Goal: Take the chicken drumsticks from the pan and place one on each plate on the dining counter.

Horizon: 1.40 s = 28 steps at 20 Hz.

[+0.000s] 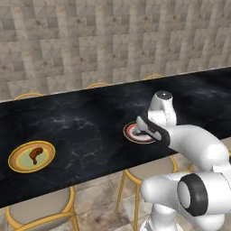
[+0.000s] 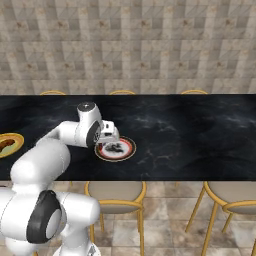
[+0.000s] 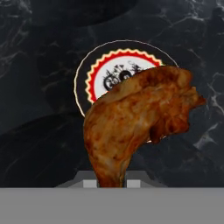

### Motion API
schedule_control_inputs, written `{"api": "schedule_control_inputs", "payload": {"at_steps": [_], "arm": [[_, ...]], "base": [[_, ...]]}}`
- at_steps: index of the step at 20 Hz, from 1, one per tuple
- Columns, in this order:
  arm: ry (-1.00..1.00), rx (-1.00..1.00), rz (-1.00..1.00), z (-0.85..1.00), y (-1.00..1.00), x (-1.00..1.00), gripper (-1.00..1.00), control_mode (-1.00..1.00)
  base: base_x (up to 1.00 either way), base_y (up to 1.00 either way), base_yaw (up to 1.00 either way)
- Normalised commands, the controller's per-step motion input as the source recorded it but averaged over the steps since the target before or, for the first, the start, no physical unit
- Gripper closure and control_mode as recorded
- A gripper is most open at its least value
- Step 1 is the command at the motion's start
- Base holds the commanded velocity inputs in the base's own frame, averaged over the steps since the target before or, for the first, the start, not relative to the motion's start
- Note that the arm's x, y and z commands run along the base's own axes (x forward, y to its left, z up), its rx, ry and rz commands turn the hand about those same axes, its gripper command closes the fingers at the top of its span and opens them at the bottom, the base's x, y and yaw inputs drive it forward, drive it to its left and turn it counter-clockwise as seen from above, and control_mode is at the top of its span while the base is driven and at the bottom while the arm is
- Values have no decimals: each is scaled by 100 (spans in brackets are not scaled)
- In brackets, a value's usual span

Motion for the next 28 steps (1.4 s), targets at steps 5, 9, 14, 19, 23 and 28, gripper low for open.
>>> {"api": "schedule_control_inputs", "payload": {"at_steps": [5,9,14,19,23,28], "arm": [[0,0,0,-17,0,53,100,-100],[4,0,0,-32,0,37,100,-100],[5,2,0,-29,0,32,100,-100],[4,1,0,-31,0,18,100,-100],[0,1,0,-28,0,19,100,-100],[0,0,0,-27,-1,19,100,-100]], "base": [[0,0,0],[0,0,0],[0,0,0],[0,0,0],[0,0,0],[0,0,0]]}}
